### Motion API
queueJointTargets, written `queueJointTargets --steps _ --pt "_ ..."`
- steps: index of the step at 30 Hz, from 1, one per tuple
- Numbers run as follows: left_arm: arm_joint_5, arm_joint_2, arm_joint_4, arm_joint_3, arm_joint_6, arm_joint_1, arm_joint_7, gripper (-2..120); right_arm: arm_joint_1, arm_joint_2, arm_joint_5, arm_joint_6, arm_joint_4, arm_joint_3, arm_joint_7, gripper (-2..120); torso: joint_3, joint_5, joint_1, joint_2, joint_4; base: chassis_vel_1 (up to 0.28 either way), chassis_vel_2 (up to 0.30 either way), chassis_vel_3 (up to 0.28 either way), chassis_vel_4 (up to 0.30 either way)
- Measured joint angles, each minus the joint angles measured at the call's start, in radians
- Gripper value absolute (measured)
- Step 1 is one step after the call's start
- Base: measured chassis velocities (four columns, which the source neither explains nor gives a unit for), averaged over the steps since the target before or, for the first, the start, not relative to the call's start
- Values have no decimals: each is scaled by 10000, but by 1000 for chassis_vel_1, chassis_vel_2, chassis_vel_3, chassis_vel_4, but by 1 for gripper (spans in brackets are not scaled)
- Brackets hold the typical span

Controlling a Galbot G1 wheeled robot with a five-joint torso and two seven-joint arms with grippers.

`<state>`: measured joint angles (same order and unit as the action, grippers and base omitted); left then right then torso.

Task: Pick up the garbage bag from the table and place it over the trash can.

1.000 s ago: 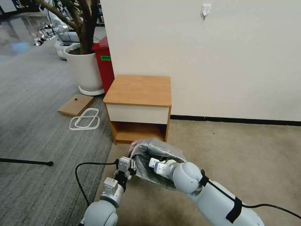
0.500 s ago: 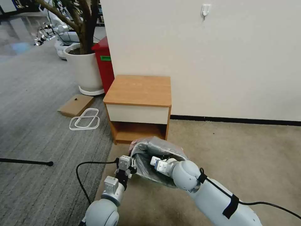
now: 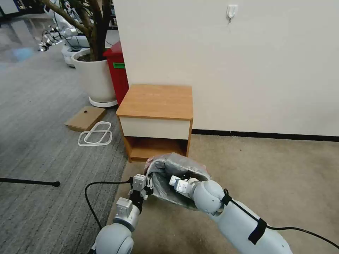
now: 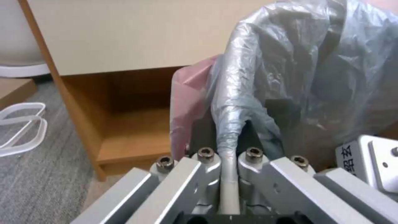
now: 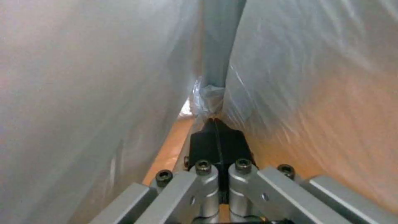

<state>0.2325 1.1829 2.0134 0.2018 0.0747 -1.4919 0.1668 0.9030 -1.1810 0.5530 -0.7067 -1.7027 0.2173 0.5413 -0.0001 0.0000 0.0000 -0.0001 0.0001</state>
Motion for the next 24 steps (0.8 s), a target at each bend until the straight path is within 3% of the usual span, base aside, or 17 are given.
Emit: queueJointTargets --steps 24 --pt "762 -42 -463 -107 202 606 528 0 159 1127 -1134 3 -1838 -2 -104 0 0 1 0 1 -1 0 0 0 0"
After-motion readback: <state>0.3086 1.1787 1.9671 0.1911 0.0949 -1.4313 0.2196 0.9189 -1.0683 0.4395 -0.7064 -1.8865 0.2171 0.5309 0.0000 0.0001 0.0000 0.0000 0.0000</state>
